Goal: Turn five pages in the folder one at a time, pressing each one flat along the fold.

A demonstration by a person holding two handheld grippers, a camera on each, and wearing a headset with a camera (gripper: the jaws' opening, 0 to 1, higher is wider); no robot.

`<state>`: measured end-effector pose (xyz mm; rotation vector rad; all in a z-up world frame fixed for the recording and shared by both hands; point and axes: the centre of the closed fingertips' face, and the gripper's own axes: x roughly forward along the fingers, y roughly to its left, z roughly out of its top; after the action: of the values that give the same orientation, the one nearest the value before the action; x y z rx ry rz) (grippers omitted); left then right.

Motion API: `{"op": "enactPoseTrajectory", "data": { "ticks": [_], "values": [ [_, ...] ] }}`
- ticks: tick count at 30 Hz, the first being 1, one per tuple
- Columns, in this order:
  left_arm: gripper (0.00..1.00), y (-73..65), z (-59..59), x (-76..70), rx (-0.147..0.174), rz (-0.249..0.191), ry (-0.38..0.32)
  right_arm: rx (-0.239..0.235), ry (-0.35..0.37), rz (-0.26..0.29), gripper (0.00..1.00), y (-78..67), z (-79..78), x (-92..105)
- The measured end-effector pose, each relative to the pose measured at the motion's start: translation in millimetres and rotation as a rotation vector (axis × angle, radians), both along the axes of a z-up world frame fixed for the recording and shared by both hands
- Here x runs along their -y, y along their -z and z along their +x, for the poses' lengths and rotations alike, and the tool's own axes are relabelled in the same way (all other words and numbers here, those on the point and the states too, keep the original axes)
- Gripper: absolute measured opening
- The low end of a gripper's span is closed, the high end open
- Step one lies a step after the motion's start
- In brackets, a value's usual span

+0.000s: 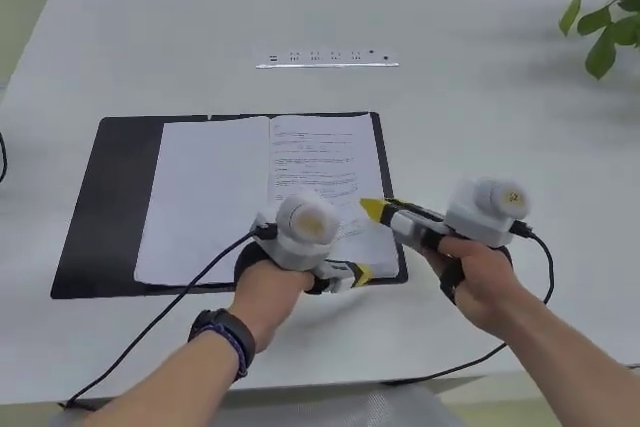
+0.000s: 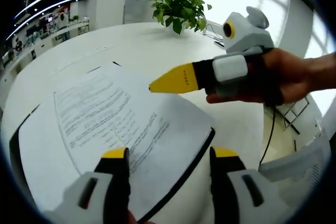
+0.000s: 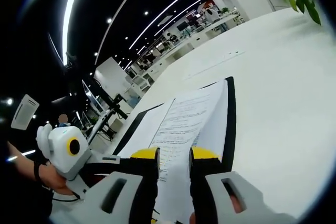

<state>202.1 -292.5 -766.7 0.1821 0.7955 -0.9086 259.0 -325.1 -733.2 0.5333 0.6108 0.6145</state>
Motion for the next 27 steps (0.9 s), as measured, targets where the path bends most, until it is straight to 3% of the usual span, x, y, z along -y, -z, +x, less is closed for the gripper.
{"op": "enactPoseTrajectory", "data": {
  "ticks": [3, 10, 12, 19, 27],
  "values": [
    [0.62, -7.3, 3.5, -8.2, 0.013, -0.007, -0.032, 0.017, -0.012, -0.015, 0.07, 0.7, -4.0, -1.7],
    [0.64, -16.5, -5.4, -21.5, 0.05, 0.017, -0.021, 0.0, -0.015, 0.008, 0.0, 1.1, -13.0, -9.3],
    [0.65, -19.6, -8.3, -25.0, 0.062, 0.027, -0.005, -0.025, 0.001, 0.006, 0.0, 4.4, -12.6, -7.5],
    [0.67, -33.2, -13.9, -47.8, 0.095, 0.043, -0.008, -0.014, 0.029, 0.023, 0.0, -2.2, -14.1, -8.4],
    [0.67, -41.8, -16.1, -72.4, 0.112, 0.048, -0.039, -0.004, 0.053, 0.049, 0.0, -11.6, -14.5, -17.1]
  ]
}}
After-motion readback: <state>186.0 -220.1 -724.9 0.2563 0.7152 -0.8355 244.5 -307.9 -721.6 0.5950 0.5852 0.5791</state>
